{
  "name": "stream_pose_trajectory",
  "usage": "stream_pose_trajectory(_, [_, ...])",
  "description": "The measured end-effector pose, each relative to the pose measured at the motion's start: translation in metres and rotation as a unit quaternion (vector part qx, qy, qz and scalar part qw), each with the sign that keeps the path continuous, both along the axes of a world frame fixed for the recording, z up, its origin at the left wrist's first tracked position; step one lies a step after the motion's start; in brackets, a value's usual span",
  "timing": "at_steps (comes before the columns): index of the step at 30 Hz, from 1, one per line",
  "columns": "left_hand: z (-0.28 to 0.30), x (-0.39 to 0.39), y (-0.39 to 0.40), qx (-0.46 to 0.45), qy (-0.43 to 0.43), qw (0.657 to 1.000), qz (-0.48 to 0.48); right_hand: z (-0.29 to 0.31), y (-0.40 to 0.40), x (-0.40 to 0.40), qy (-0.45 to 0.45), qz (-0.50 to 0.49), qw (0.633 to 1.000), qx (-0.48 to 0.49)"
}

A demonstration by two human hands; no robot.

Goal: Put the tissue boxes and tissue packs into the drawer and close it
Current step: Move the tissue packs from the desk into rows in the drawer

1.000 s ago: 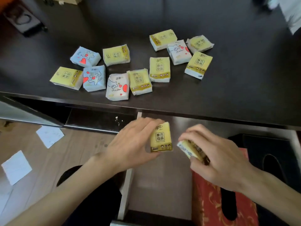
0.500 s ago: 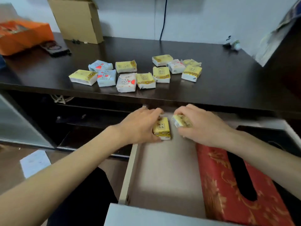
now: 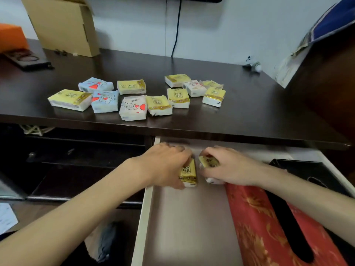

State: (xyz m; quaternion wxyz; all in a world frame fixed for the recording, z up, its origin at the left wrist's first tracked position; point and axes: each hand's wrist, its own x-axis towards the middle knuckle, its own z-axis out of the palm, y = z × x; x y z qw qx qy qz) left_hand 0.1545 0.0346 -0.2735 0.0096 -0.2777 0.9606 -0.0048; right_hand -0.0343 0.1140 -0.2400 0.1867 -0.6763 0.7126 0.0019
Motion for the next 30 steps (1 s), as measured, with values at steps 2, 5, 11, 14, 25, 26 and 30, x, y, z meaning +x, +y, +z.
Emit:
stream_pose_trajectory(2, [-0.003,-0.003,-0.003,-0.009,-0.022,1.0,-0.007,0.0,-0.004,0.001,0.019,0.012,0.999,0.033])
stream_pose_trajectory(5, [-0.007,-0.005,-0.007,-0.005,-0.029,1.0,-0.007,0.002,-0.008,-0.004,0.034,0.036,0.994,0.095])
stream_pose_trajectory(11, [-0.009,-0.002,-0.01,0.006,0.015,1.0,-0.003,0.004,0.001,-0.012,0.076,0.097,0.989,0.084])
stream_pose_trajectory(14, [-0.008,-0.002,-0.011,0.012,0.02,1.0,-0.006,0.002,0.003,-0.008,0.097,0.099,0.989,0.047])
stream_pose_trajectory(25, [-0.004,-0.002,-0.01,0.03,0.008,1.0,-0.006,-0.005,0.001,-0.003,0.094,0.083,0.992,0.021])
stream_pose_trajectory(26, [-0.004,-0.002,-0.009,0.03,0.006,1.0,-0.005,-0.005,0.001,-0.003,0.089,0.083,0.992,0.022])
stream_pose_trajectory(30, [-0.002,-0.003,-0.008,0.032,0.001,0.999,0.003,-0.002,0.004,-0.001,0.085,0.073,0.993,0.022])
